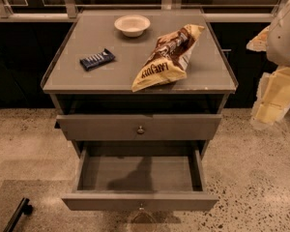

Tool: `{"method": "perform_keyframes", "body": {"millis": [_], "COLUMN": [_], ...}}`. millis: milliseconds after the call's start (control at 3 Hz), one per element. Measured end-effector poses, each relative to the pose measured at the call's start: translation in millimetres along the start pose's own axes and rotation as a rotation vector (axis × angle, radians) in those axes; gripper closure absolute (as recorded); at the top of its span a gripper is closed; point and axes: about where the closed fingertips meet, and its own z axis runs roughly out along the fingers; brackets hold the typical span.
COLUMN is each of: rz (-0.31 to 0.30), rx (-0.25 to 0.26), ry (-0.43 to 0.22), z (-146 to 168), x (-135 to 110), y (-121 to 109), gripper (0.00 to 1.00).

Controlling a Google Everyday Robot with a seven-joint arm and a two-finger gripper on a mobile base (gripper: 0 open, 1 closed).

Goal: Pick brown chip bag from middle drawer and place on counter

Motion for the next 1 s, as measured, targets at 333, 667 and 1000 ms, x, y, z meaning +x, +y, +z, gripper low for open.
{"method": "perform_keyframes", "body": {"millis": [333,667,1000], "rz": [0.000,0.021,0.061], "rx": [0.000,0.014,0.006], "ry": [0.000,-0.045,-0.146], "z": [0,3,21], "x": [0,-4,-20], "y": [0,-9,-38], "gripper": [0.00,0.00,0.00]}}
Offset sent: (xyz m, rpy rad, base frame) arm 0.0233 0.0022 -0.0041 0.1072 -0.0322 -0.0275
